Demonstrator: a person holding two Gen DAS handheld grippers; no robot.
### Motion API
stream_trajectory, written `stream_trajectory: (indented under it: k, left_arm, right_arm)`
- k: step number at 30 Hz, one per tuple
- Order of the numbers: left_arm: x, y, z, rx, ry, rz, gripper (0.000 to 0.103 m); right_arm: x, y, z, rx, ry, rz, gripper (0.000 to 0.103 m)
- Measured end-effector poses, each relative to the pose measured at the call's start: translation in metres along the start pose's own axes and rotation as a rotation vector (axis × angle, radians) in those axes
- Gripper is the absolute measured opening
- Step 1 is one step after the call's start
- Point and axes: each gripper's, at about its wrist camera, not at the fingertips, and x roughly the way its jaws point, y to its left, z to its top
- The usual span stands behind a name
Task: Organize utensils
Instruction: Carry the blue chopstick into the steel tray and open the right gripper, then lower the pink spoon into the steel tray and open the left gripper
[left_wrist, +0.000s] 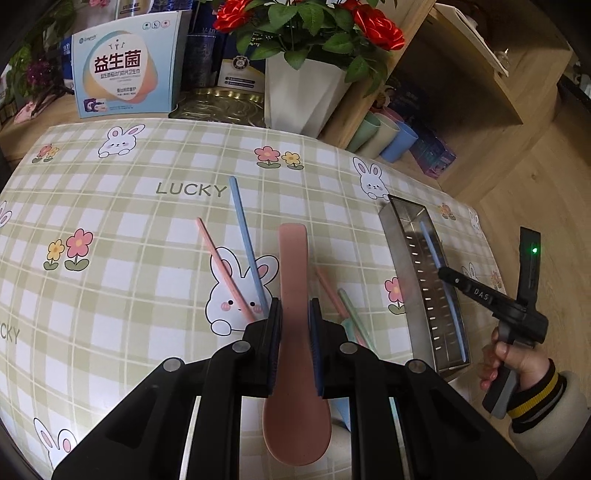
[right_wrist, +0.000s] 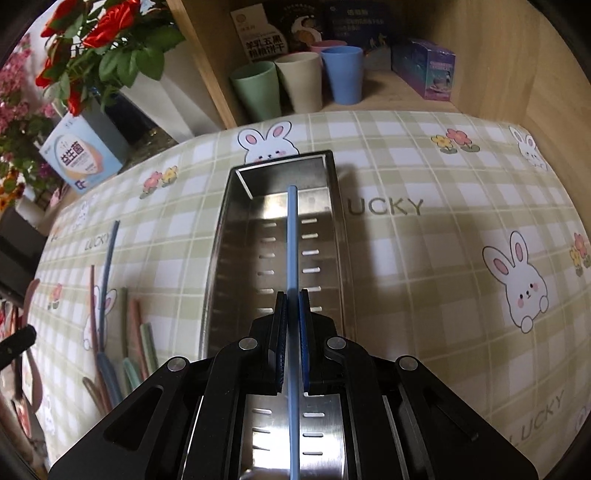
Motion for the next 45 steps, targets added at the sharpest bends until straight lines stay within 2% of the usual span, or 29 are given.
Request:
stream_trajectory:
  k: [9,15,23,28,30,31,32,33,38,45]
  left_arm:
    - [0.016,-0.004,0.000,-0.050,0.050,-0.012,0.014]
    - [0.021,-0.021,0.003,-0.031,0.058,-0.017,0.014]
    - [0.035,-0.051,0.010,-0.045,0.081,-0.040,0.014]
    - [0.051,-0.088,0.012,-0.032,0.104,-0.087,0.014]
    - [0.058,-0.109,0.012,-0.017,0.116,-0.109,0.014]
    - [0.061,-0.116,0.011,-0.011,0.121,-0.114,0.014]
    - [0.065,-0.124,0.011,-0.006,0.126,-0.121,0.014]
    - [0.068,-0.131,0.011,-0.001,0.129,-0.125,0.014]
    - [0.088,-0.168,0.014,0.020,0.130,-0.138,0.014]
    - [0.124,-0.183,0.012,-0.033,0.174,-0.128,0.014]
  right_arm:
    - [0.007,-0.006,-0.009,0.017,0.021,-0.019,0.006]
    - [0.004,-0.005,-0.009,0.011,0.011,-0.010,0.007]
    - [-0.023,-0.007,-0.008,-0.037,-0.033,-0.021,0.008]
    - [-0.039,-0.020,-0.013,-0.092,-0.016,-0.038,0.009]
    - [-0.044,-0.031,-0.015,-0.084,-0.020,-0.051,0.013]
    - [-0.047,-0.036,-0.015,-0.077,-0.025,-0.059,0.025]
    - [-0.049,-0.041,-0.016,-0.072,-0.032,-0.067,0.043]
    - [-0.052,-0.045,-0.017,-0.068,-0.044,-0.080,0.049]
    - [-0.056,-0.064,-0.020,-0.032,-0.047,-0.095,0.054]
    - [-0.053,-0.081,-0.029,0.027,-0.033,-0.084,0.054]
